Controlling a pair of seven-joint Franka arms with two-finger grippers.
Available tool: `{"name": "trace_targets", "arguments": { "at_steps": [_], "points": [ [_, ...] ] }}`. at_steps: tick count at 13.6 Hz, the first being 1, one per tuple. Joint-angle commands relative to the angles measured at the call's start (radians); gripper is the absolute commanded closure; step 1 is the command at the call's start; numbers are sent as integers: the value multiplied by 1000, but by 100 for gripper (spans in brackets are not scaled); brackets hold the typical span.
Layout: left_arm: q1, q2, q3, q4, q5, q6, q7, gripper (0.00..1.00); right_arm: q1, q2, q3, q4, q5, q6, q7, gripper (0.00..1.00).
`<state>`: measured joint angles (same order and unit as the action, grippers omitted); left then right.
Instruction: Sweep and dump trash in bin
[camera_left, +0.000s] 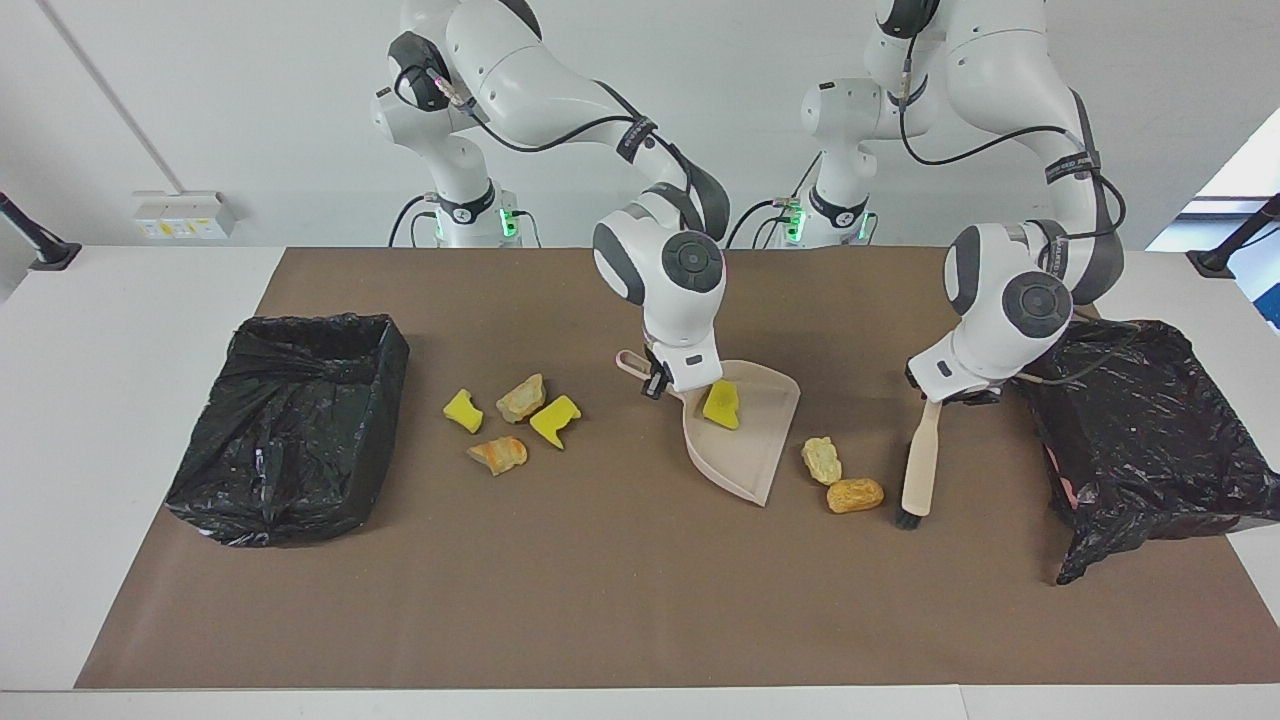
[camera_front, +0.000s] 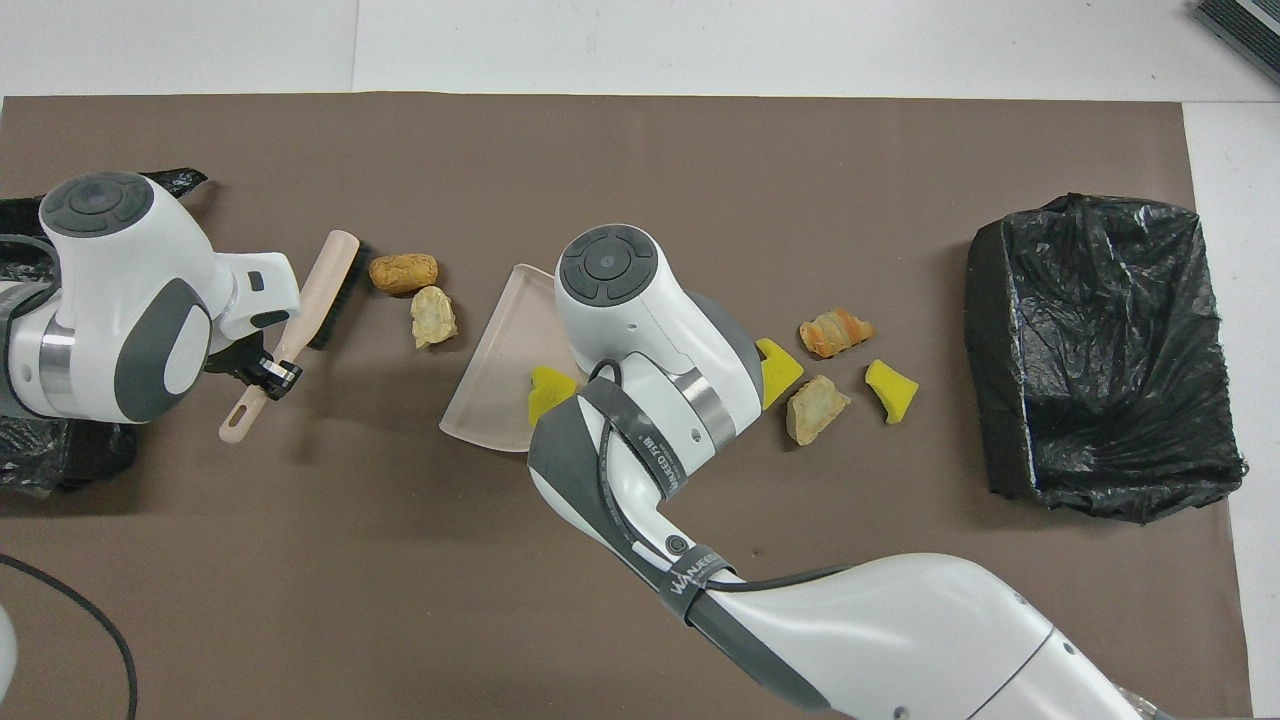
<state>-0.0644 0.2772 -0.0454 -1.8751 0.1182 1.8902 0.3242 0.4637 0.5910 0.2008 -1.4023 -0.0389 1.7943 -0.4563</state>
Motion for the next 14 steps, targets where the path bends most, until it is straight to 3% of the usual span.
{"name": "trace_targets", "arguments": {
  "at_steps": [1,7,9,14],
  "points": [
    [-72,-32,7,-41,-35,20,9,100,0,-10,8,-20,-1,-4,34,100],
    [-225,-114,7,-166,-42,12,16,100,0,-11,8,-21,-1,-3,34,100],
    [-277,-133,7,-173,-48,-11,13,100,0,-11,8,-21,-1,-3,34,100],
    [-298,-226,12,-153,-108,-106,1,100,0,-11,8,-21,-1,-3,34,100]
  ]
}}
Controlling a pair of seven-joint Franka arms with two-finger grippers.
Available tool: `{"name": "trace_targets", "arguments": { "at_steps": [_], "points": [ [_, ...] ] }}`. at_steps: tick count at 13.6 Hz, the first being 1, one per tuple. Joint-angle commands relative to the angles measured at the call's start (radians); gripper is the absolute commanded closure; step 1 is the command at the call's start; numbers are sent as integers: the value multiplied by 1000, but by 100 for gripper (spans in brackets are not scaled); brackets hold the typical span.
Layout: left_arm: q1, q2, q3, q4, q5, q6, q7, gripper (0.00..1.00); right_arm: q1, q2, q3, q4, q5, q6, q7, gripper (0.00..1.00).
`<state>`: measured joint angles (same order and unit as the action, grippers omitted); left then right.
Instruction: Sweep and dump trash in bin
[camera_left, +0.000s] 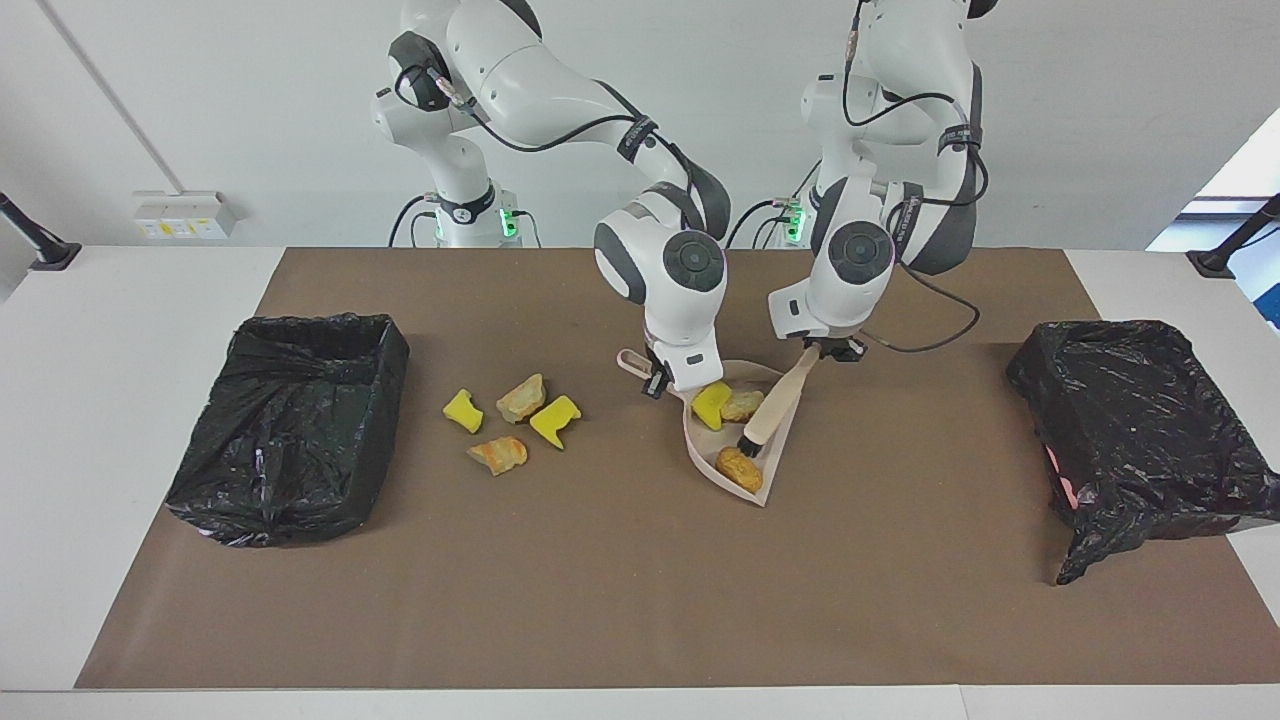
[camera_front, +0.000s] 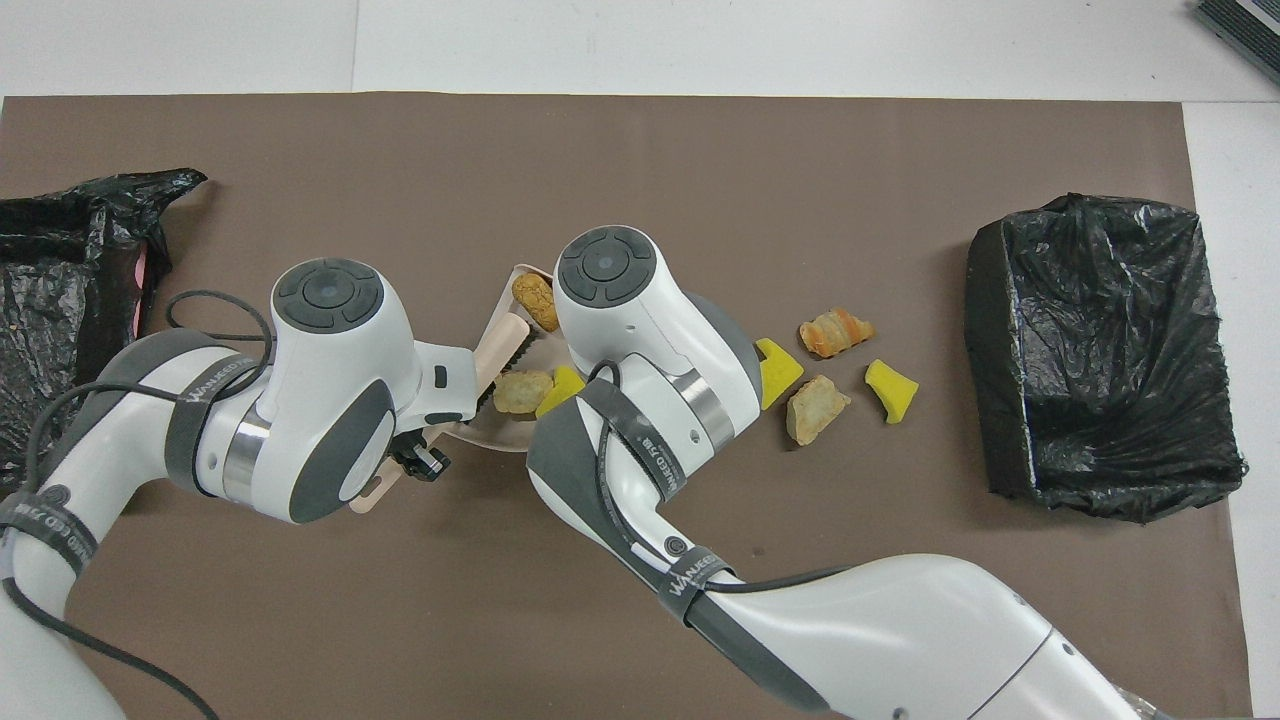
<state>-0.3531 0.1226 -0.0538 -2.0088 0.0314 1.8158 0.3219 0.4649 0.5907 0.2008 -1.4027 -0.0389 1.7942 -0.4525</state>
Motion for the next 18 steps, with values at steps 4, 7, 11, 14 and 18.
{"name": "trace_targets", "arguments": {
  "at_steps": [4,7,11,14,18],
  "points": [
    [3,-173,25,-42,-21,-150,-197,100,-2,-11,9,-21,0,-2,31,100],
    [-12,-230,22,-89,-21,-193,-473,100,-2,-11,9,-18,8,-2,75,100],
    [-108,-345,15,-263,-39,-80,-706,100,-3,-23,8,-16,13,-9,103,100],
    [-188,-418,15,-372,-146,-10,-839,100,-11,-45,8,-16,13,-13,143,100],
    [-305,-500,15,-529,-234,90,-877,100,-73,-95,6,-18,7,-24,143,100]
  ]
}}
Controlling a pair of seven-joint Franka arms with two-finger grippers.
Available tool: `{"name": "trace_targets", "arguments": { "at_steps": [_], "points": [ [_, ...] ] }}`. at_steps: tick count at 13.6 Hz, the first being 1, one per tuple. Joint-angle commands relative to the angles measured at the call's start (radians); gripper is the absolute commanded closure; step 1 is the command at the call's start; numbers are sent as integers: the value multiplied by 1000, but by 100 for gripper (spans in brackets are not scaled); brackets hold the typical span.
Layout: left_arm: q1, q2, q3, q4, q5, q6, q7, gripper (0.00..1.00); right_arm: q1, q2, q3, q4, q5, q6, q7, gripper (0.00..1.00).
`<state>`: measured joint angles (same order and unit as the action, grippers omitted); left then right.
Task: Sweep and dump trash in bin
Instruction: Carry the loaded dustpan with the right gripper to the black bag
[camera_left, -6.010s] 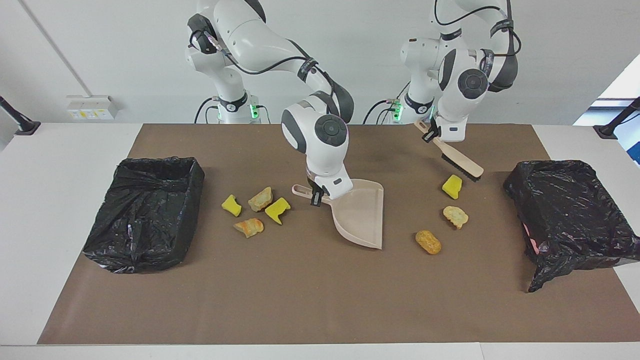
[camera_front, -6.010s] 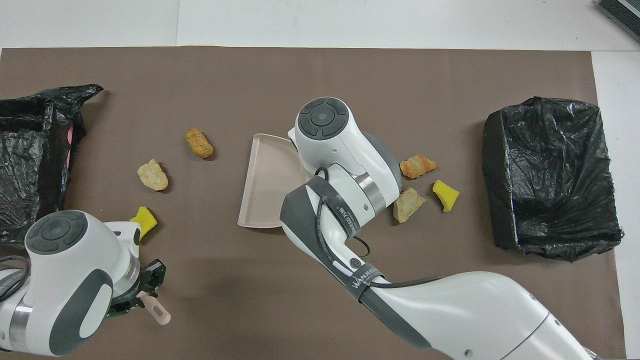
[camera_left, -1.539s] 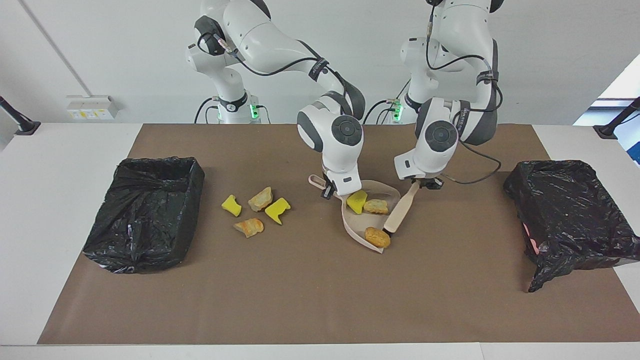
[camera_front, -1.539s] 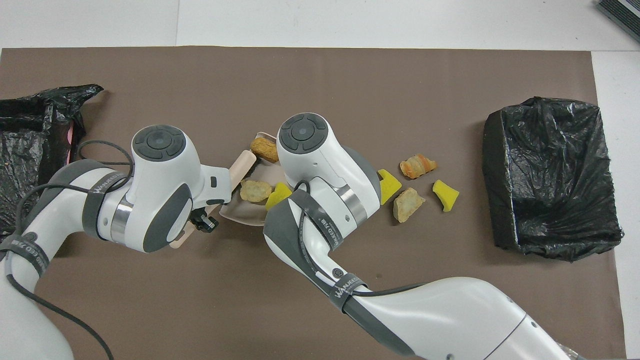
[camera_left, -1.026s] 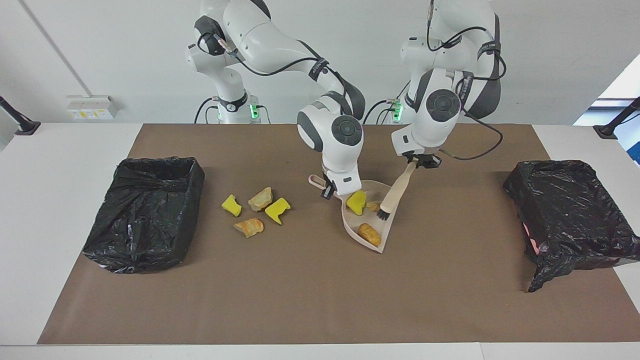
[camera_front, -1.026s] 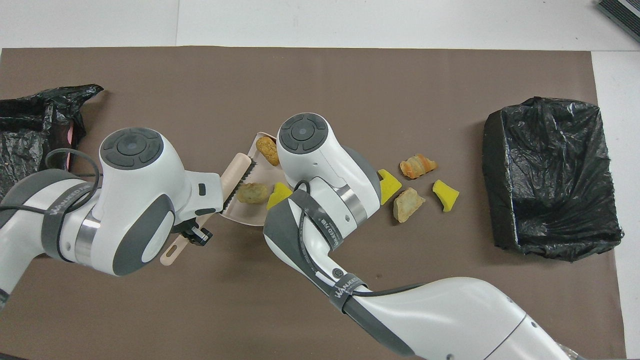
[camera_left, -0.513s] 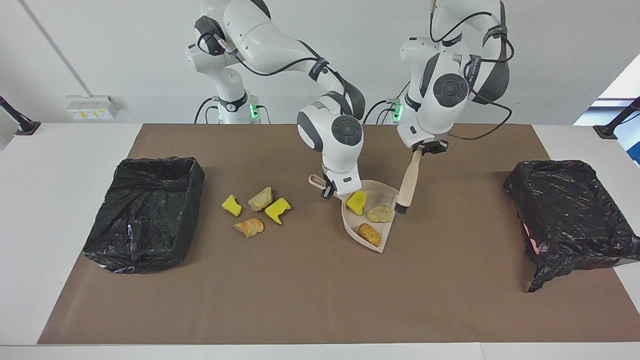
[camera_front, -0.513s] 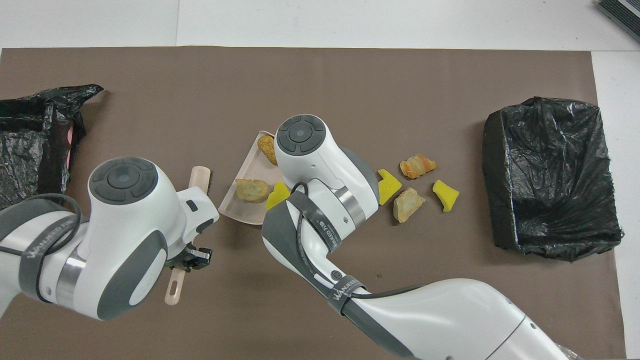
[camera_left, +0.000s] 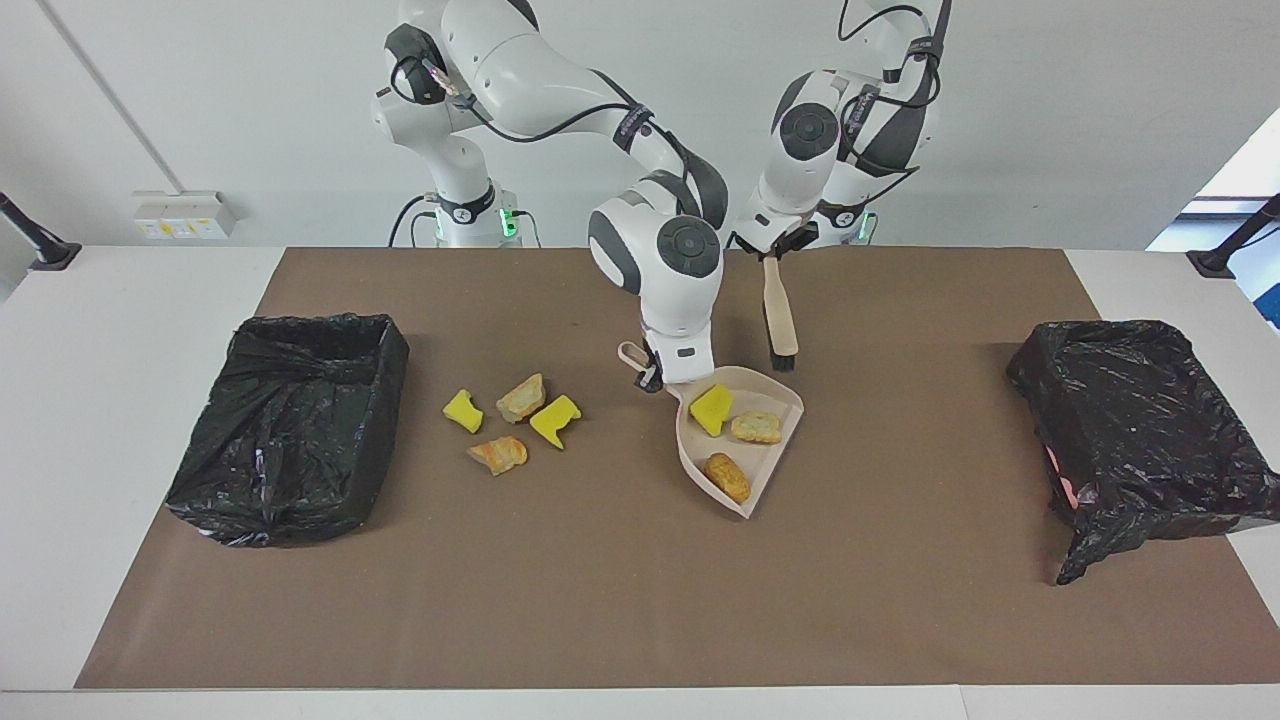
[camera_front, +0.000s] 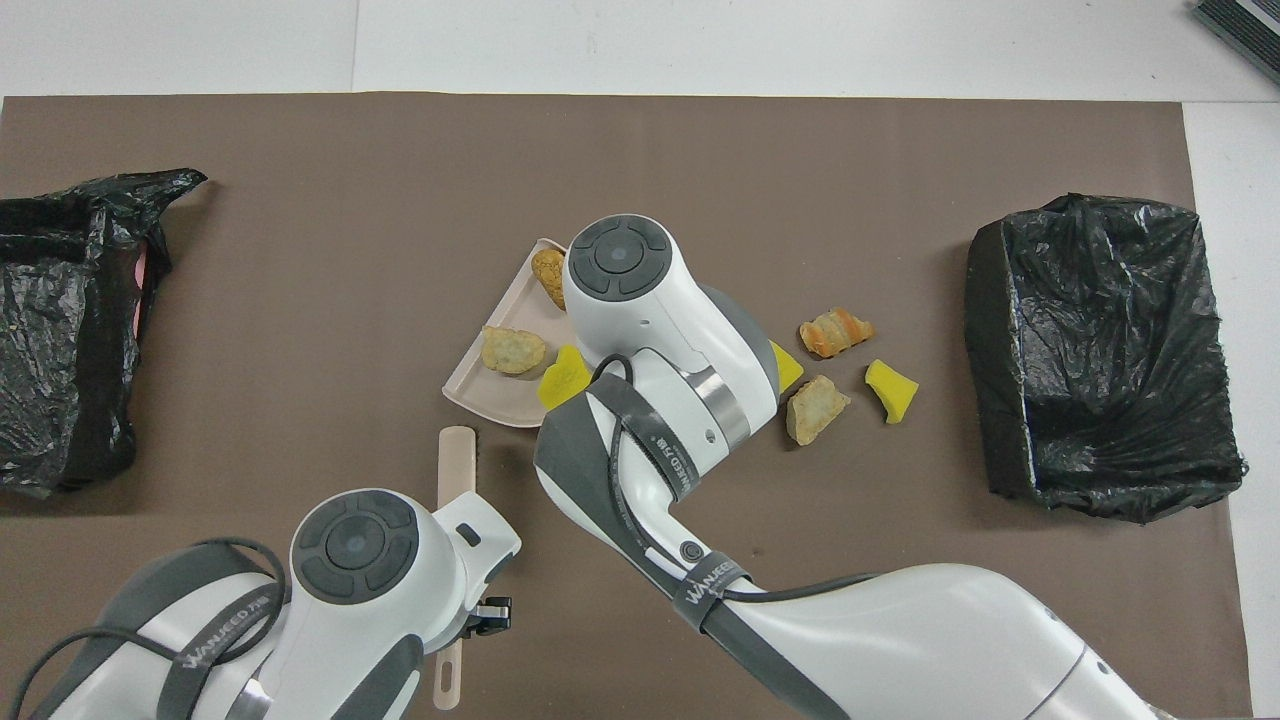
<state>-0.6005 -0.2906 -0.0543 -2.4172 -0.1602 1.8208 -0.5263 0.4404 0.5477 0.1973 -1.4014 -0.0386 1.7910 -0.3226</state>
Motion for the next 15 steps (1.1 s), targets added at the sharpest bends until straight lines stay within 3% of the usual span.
{"name": "trace_targets", "arguments": {
  "at_steps": [1,3,7,11,15],
  "points": [
    [-102,-97,16,-156,-51,125,-34,100,-74,-72,10,-17,5,-40,10,100],
    [-189,-94,16,-172,-58,149,-121,100,-120,-115,10,-16,3,-80,7,100],
    [-352,-65,16,-243,-93,351,-279,100,-235,-199,10,-10,-1,-194,-7,100],
    [-354,-58,16,-240,-188,353,-271,100,-359,-261,8,-8,-4,-333,-123,100],
    [-349,-22,17,-232,-191,348,-192,100,-567,-324,5,-13,-7,-449,-431,100]
  ]
}}
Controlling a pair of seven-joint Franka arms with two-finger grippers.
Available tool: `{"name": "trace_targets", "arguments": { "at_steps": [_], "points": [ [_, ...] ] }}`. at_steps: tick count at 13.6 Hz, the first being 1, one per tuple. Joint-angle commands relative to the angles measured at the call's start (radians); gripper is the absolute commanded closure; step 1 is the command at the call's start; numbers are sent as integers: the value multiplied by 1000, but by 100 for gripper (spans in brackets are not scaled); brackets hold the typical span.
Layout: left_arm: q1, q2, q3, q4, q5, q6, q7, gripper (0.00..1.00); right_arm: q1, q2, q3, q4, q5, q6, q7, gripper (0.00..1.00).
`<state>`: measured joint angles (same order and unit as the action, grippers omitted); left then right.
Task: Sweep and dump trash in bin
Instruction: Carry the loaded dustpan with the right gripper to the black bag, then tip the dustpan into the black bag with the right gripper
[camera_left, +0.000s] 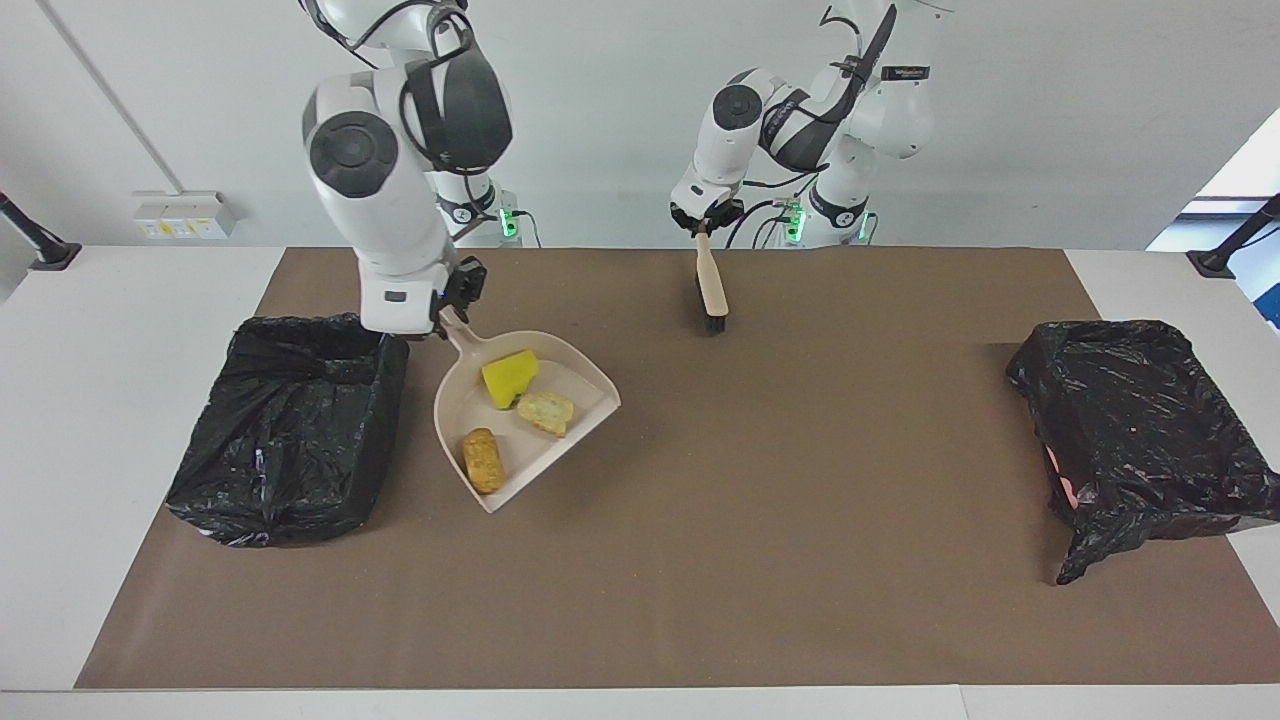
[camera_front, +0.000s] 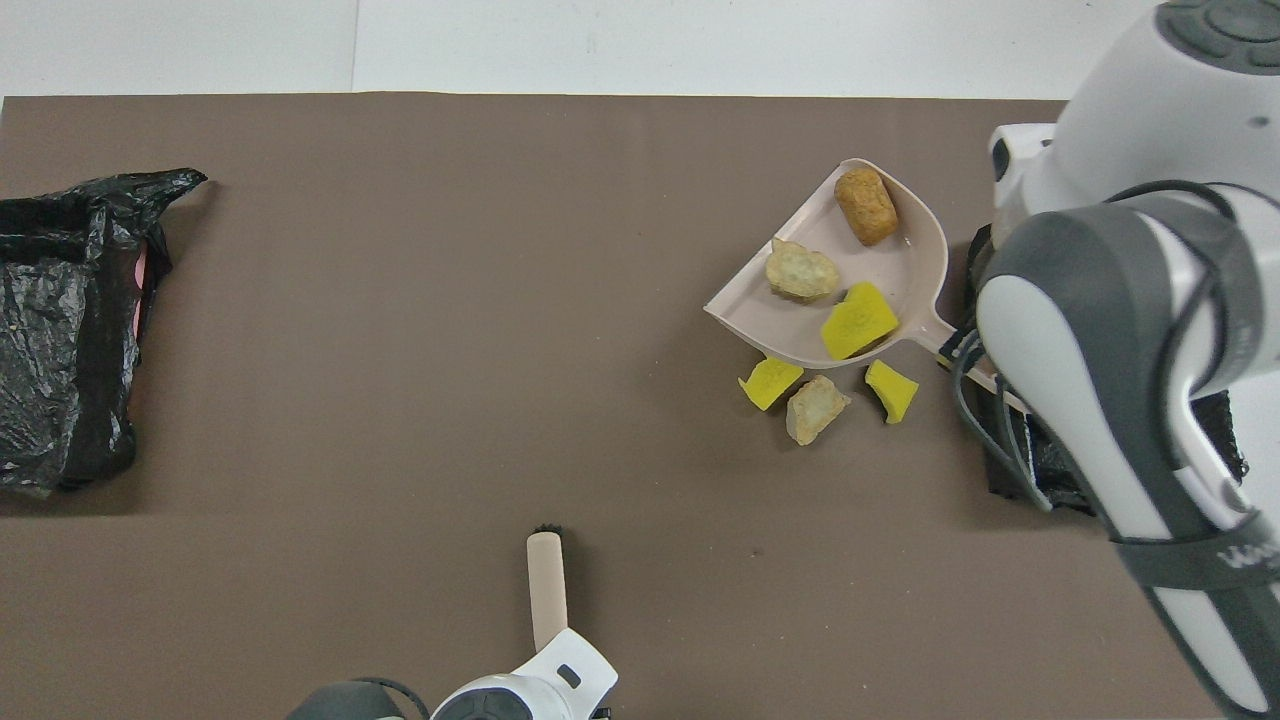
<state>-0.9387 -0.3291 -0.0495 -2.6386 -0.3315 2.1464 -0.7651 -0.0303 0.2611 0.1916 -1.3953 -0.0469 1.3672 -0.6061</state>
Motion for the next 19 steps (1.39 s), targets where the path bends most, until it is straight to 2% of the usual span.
{"name": "trace_targets", "arguments": {
  "at_steps": [1,4,5,6,7,8,9,11,13,16,17,19],
  "points": [
    [-11,19,13,-8,-20,26,49,100,-149,-40,9,-22,-10,-25,-229,100],
    [-11,19,13,-8,-20,18,81,100,-291,-40,11,-25,-106,12,-432,100],
    [-9,19,14,-8,-20,18,82,90,-327,-40,11,-30,-157,48,-498,100],
    [-8,21,14,-8,-20,15,82,73,-347,-42,11,-42,-225,96,-574,100],
    [-6,21,14,-8,-20,10,81,49,-376,-45,11,-56,-284,146,-636,100],
    [-2,22,16,-6,-20,10,82,34,-417,-55,12,-79,-327,197,-694,100],
    [0,36,17,3,-20,9,85,28,-443,-72,12,-109,-359,251,-737,100],
    [49,99,20,73,-17,9,145,0,-451,-114,12,-190,-489,311,-767,100],
    [124,204,22,219,23,0,184,0,-374,-149,14,-247,-669,297,-761,100],
    [250,382,22,516,210,-94,185,0,-327,-155,14,-274,-795,309,-753,100],
    [285,416,23,588,245,-115,185,0,-309,-158,14,-284,-823,309,-753,100],
    [374,430,23,678,304,-122,213,0,-290,-164,14,-321,-934,335,-748,100]
  ]
}}
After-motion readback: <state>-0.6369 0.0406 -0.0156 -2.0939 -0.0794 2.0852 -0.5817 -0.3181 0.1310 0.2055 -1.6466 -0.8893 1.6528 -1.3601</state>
